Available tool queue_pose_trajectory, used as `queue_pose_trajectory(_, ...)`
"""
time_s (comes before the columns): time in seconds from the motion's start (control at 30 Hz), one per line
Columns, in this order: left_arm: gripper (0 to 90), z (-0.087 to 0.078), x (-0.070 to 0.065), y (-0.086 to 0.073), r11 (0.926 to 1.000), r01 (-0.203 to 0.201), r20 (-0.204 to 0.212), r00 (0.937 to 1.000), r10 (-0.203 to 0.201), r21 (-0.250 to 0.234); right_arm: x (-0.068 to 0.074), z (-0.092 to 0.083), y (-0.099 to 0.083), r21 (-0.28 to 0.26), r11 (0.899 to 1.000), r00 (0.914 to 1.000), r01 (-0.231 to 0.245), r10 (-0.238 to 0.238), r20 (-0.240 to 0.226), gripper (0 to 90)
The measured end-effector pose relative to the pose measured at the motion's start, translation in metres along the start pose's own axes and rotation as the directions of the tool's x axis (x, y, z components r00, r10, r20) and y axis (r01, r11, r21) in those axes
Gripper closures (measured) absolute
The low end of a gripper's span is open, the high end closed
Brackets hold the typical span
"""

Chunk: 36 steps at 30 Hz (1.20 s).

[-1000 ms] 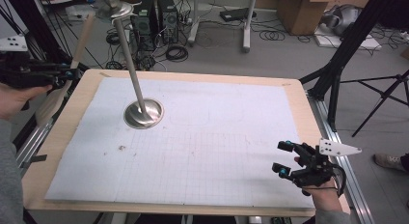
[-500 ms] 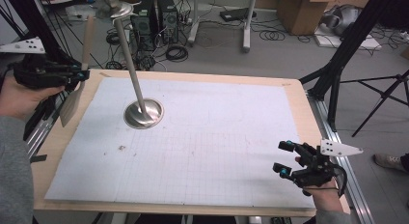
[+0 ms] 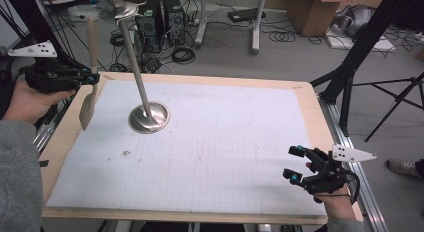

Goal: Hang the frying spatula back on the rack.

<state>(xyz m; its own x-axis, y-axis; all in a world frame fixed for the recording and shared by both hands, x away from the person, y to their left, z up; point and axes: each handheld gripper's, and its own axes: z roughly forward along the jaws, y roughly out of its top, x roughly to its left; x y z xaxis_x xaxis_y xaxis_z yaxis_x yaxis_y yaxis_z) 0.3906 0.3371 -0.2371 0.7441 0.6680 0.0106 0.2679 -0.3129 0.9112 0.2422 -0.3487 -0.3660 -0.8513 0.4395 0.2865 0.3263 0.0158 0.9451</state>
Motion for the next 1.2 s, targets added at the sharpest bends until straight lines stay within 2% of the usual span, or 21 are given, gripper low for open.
queue_pose_trajectory(0.27, 77.6, 0.007, -0.002, 0.003, 0.9999, 0.013, 0.005, 0.9999, -0.013, -0.003, -0.001, 0.0, 0.0, 0.001, 1.0, 1.0, 0.001, -0.001, -0.001, 9.8)
queue_pose_trajectory(0.53, 77.1, 0.01, -0.002, 0.003, 1.0, 0.006, -0.001, 1.0, -0.006, 0.0, -0.001, -0.002, -0.001, -0.002, 1.0, 1.0, -0.004, 0.004, 0.004, 9.7)
queue_pose_trajectory(0.63, 76.1, 0.012, -0.003, 0.003, 1.0, -0.002, -0.014, 0.9999, 0.002, 0.007, -0.001, -0.002, -0.001, 0.0, 1.0, 1.0, -0.002, 0.002, 0.004, 9.8)
queue_pose_trajectory(0.73, 67.0, 0.012, -0.004, 0.003, 0.9998, 0.015, -0.022, 0.9996, -0.015, -0.015, -0.001, -0.002, -0.001, 0.0, 1.0, 1.0, 0.0, 0.0, 0.007, 9.7)
queue_pose_trajectory(0.77, 59.9, 0.011, -0.004, 0.003, 0.9998, 0.017, -0.028, 0.9995, -0.017, -0.01, 0.0, -0.002, 0.0, -0.001, 1.0, 1.0, 0.0, 0.0, 0.008, 9.7)
queue_pose_trajectory(0.9, 47.3, 0.008, -0.006, 0.001, 0.9997, 0.021, -0.016, 0.9996, -0.021, -0.015, 0.001, -0.003, 0.001, -0.007, 1.0, 1.0, 0.003, -0.003, 0.007, 9.7)
queue_pose_trajectory(0.93, 42.4, 0.006, -0.007, 0.0, 0.9992, 0.023, 0.005, 0.9997, -0.023, -0.033, 0.001, -0.003, 0.0, -0.003, 1.0, 1.0, 0.006, -0.006, 0.008, 9.8)
queue_pose_trajectory(0.97, 38.3, 0.006, -0.007, 0.0, 0.9992, 0.023, 0.005, 0.9997, -0.023, -0.033, 0.001, -0.003, 0.0, -0.001, 1.0, 1.0, 0.007, -0.007, 0.007, 9.8)
queue_pose_trajectory(1.0, 35.1, 0.005, -0.01, -0.002, 0.9992, 0.021, 0.02, 0.9996, -0.021, -0.035, 0.001, -0.003, 0.0, 0.002, 1.0, 1.0, 0.005, -0.005, 0.007, 9.8)
queue_pose_trajectory(1.13, 19.7, 0.005, -0.017, -0.007, 0.9998, 0.005, 0.017, 0.9998, -0.005, -0.019, 0.002, -0.002, 0.0, 0.004, 1.0, 0.9999, 0.011, -0.011, 0.006, 9.8)
queue_pose_trajectory(1.2, 15.0, 0.003, -0.023, -0.014, 0.9992, 0.021, 0.013, 0.9997, -0.02, -0.035, 0.002, -0.002, 0.0, 0.003, 1.0, 0.9999, 0.014, -0.014, 0.007, 9.8)
